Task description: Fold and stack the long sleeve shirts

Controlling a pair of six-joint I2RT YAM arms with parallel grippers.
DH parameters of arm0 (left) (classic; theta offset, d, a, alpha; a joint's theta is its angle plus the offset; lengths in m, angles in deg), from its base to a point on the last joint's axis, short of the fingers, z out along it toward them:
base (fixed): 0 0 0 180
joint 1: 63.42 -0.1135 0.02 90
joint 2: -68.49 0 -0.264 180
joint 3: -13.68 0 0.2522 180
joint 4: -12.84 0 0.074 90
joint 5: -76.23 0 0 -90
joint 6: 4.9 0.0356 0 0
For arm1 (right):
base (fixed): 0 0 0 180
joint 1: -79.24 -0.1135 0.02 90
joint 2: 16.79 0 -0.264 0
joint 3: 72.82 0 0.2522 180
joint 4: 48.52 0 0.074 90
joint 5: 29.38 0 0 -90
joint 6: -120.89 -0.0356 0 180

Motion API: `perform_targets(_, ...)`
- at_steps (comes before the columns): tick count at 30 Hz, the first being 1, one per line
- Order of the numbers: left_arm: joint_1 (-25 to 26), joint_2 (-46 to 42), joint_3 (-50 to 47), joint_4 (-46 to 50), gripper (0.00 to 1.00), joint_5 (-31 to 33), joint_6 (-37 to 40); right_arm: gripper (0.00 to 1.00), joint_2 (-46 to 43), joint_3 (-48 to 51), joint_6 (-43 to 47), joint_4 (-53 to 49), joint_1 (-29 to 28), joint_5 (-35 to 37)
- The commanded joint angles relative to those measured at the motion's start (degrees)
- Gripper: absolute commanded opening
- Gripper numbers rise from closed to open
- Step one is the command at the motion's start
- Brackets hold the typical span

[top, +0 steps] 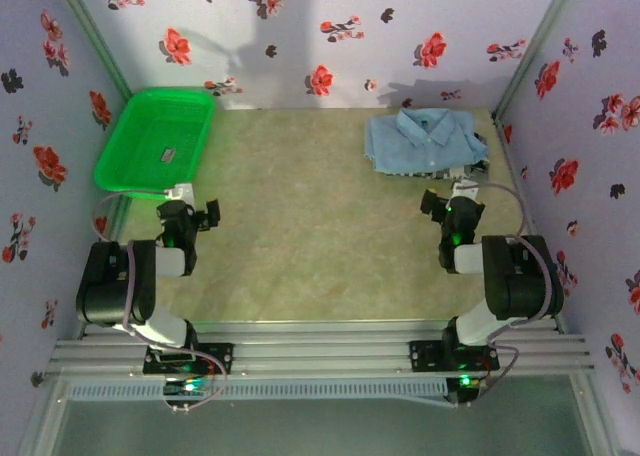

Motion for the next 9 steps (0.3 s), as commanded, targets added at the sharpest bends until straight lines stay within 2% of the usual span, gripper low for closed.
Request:
perform_targets(1,-0.36,-0.24,0.83,-2.51,1.00,-1.23,1.40,0.99,-0.59,0.23,0.11,-0.64,-0.26,2.80)
perform_targets(9,-0.41,-0.31,0.57,-2.85,1.00,-1.18,1.48,0.99,-0.34,0.52,0.07,0.34,-0.08,2.69)
